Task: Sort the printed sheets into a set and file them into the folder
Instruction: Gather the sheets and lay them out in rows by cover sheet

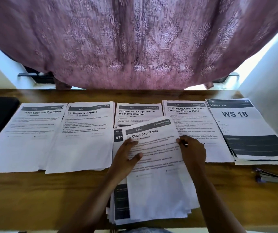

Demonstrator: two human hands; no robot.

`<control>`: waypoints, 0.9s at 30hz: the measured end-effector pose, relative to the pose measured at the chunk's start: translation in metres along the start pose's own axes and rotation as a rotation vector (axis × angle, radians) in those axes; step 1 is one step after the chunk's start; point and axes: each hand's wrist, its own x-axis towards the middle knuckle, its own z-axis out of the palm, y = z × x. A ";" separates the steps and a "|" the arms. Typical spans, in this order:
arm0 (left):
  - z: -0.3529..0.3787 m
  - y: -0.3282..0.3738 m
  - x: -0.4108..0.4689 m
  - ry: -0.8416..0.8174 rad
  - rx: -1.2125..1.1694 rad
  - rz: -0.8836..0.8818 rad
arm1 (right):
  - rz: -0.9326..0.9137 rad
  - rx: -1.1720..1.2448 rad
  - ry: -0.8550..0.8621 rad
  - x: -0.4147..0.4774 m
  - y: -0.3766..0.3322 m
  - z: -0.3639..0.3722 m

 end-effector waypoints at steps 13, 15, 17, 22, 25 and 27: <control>-0.110 0.012 0.013 0.443 -0.149 -0.106 | -0.149 0.404 -0.062 0.039 -0.105 0.031; -0.143 -0.008 0.020 0.515 -0.010 -0.148 | -0.168 0.416 -0.153 0.041 -0.136 0.067; -0.167 -0.028 0.029 0.557 0.089 -0.191 | -0.171 0.423 -0.247 0.041 -0.162 0.099; -0.200 -0.067 0.048 0.466 0.481 -0.235 | -0.193 0.312 -0.280 0.034 -0.199 0.156; -0.193 -0.081 0.048 0.332 0.662 -0.137 | -0.281 0.149 -0.139 0.016 -0.198 0.170; -0.179 -0.091 0.043 0.251 0.691 -0.079 | -0.431 0.012 -0.034 -0.002 -0.192 0.172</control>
